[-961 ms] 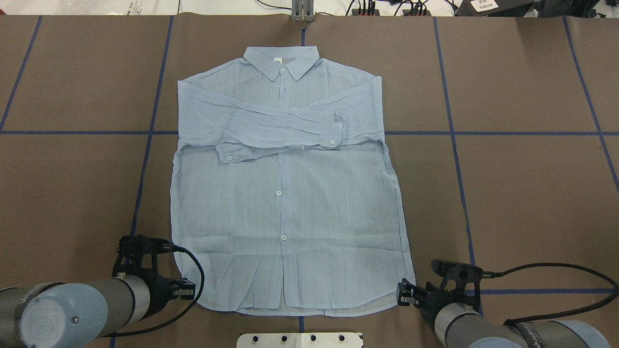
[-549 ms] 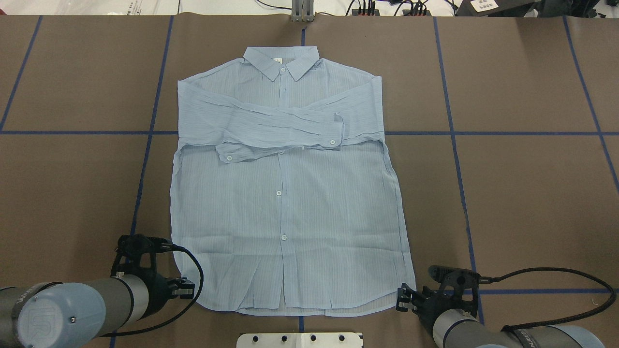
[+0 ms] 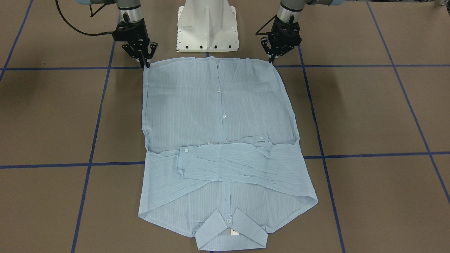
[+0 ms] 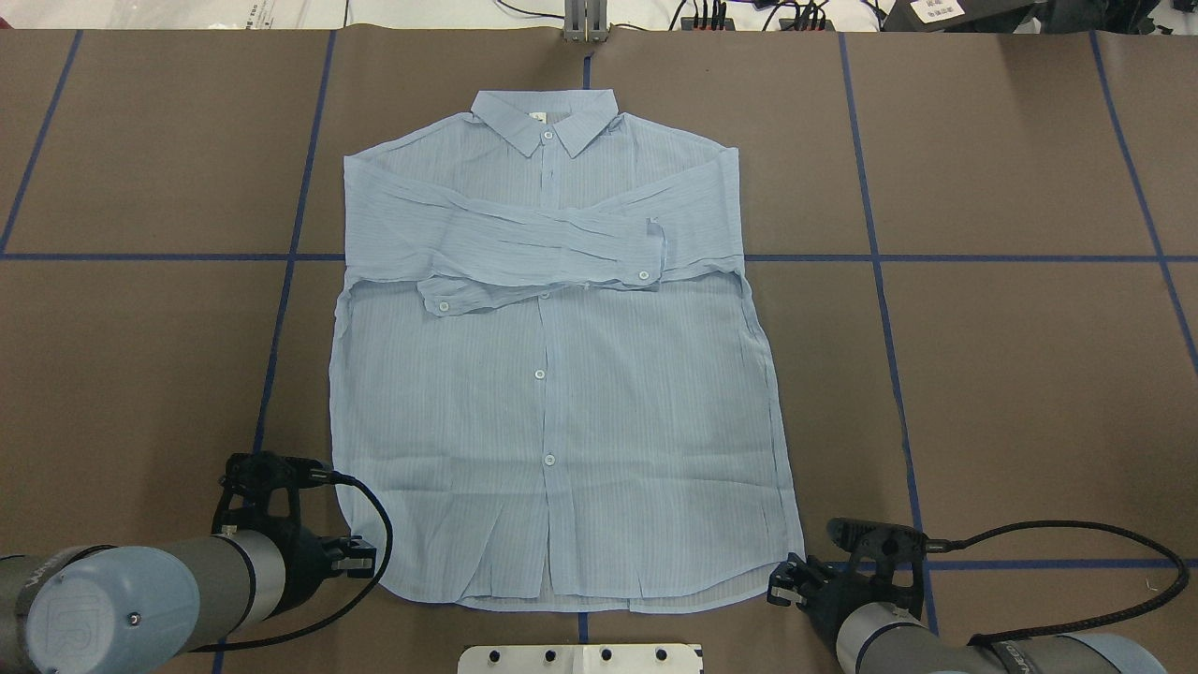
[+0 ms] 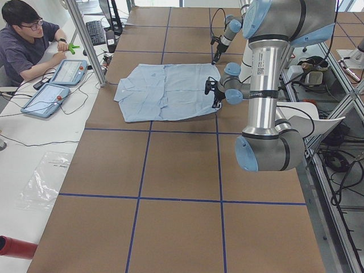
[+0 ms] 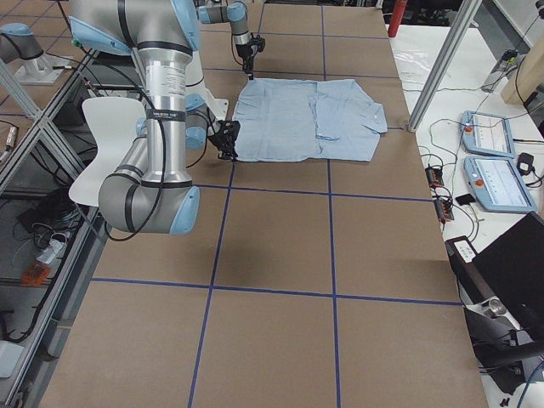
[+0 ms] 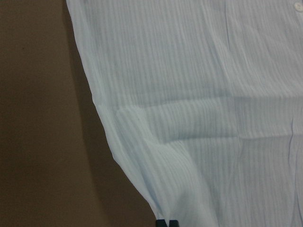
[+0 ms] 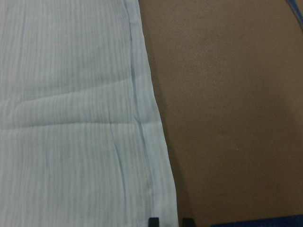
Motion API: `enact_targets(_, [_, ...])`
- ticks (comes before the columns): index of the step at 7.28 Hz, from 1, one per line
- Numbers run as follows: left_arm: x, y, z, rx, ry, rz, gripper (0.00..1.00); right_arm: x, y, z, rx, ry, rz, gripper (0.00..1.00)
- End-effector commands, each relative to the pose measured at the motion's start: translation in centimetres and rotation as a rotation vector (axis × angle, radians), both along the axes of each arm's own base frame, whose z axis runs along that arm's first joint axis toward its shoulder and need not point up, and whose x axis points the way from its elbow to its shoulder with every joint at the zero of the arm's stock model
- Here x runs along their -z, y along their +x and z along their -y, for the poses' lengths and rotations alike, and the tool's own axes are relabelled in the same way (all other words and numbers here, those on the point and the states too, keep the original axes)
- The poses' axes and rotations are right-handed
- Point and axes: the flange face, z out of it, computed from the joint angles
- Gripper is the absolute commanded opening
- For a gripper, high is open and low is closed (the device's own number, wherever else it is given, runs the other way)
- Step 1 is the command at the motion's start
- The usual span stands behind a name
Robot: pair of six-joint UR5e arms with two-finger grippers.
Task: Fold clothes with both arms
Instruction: 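Position both grippers at the hem corners nearest the robot and grasp them, then lift the hem with both grippers and fold it toward the collar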
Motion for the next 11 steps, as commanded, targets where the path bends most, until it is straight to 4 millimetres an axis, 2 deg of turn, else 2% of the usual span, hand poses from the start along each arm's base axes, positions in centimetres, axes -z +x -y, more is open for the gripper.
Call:
enact_targets(1, [0.1, -0.1, 0.0, 0.0, -0.001, -0.002, 0.0, 0.0, -0.1, 0.0, 0.003, -0.001, -0.002, 0.3])
enact_targets(2, [0.1, -0.1, 0.0, 0.0, -0.001, -0.002, 0.0, 0.0, -0.1, 0.0, 0.003, -0.001, -0.003, 0.29])
enact_targets(4, [0.1, -0.1, 0.0, 0.0, -0.001, -0.002, 0.0, -0.6, -0.1, 0.0, 0.004, 0.003, -0.016, 0.03])
enact_targets(5, [0.2, -0.2, 0.0, -0.001, 0.001, -0.005, 0.0, -0.8, -0.2, 0.0, 0.0, 0.012, -0.023, 0.0])
enact_targets(6, [0.5, -0.4, 0.0, -0.001, 0.001, -0.009, 0.0, -0.2, 0.1, 0.4, -0.009, 0.014, -0.011, 0.0])
enact_targets(7, [1.6, -1.0, -0.1, -0.004, 0.003, -0.031, 0.0, 2.8, 2.4, 2.4, -0.041, 0.008, 0.046, 0.0])
enact_targets(8, [2.8, -2.6, -0.4, -0.011, 0.004, -0.043, 0.0, 6.6, 5.4, 2.5, -0.029, -0.008, 0.024, 0.0])
enact_targets(9, [5.1, -4.6, -0.8, -0.022, 0.002, -0.047, 0.0, 10.7, 9.8, 2.2, 0.022, -0.072, -0.015, 0.0])
enact_targets(10, [7.7, -7.1, -1.5, -0.069, -0.022, -0.055, 0.0, 14.4, 14.1, 1.7, 0.057, -0.106, -0.015, 0.0])
enact_targets(11, [10.8, -10.7, -2.3, -0.106, -0.028, -0.076, 0.0, 17.5, 15.8, 1.4, 0.08, -0.131, -0.015, 0.0])
